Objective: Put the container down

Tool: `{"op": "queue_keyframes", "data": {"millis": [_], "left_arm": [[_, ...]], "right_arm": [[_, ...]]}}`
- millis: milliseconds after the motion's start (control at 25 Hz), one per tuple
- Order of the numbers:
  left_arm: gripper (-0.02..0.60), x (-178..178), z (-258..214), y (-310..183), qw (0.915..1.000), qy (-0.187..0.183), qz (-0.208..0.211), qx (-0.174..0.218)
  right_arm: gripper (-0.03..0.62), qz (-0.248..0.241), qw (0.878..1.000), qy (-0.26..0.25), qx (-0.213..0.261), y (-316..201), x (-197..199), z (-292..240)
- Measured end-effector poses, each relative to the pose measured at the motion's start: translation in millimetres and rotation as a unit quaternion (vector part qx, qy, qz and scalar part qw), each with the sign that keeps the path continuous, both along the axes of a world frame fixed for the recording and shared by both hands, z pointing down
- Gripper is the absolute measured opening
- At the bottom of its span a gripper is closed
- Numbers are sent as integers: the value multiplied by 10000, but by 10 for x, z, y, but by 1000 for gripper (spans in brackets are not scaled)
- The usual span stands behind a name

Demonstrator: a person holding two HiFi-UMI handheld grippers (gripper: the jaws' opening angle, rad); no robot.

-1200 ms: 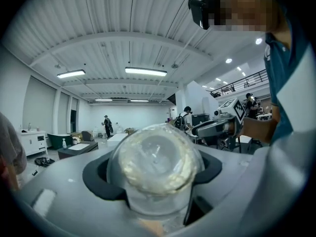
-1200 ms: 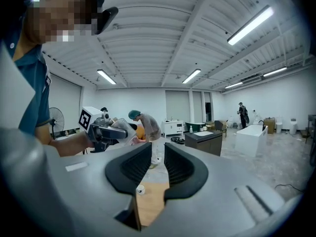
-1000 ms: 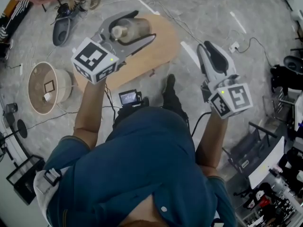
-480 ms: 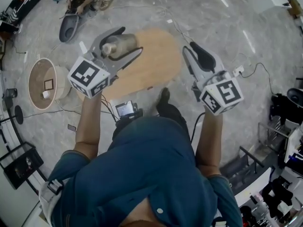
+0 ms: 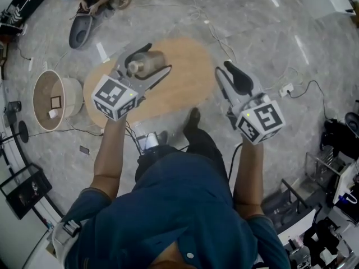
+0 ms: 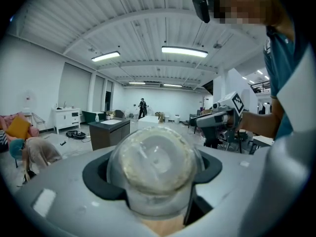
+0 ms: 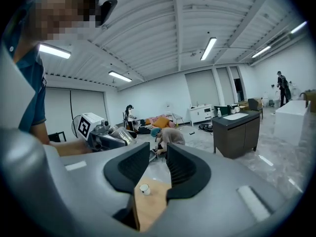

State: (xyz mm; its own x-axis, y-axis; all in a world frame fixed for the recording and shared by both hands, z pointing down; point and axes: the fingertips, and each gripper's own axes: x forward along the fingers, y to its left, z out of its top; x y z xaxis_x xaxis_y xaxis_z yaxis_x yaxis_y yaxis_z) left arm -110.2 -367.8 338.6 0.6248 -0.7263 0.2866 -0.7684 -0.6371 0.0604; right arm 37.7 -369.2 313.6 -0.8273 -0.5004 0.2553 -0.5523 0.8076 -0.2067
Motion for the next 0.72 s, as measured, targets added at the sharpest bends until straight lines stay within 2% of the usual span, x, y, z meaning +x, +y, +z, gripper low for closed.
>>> {"op": "queue_keyframes", "data": {"millis": [320,720], "left_arm": [[333,160,854,-369,9987,-4,48,-504],[334,327,1935,-607,9930,-72,30,-1179]], "right_arm": [[92,125,9986,79,-515,-216,163,632],[92,173,9955,122,-919,-228,246,1208]]}}
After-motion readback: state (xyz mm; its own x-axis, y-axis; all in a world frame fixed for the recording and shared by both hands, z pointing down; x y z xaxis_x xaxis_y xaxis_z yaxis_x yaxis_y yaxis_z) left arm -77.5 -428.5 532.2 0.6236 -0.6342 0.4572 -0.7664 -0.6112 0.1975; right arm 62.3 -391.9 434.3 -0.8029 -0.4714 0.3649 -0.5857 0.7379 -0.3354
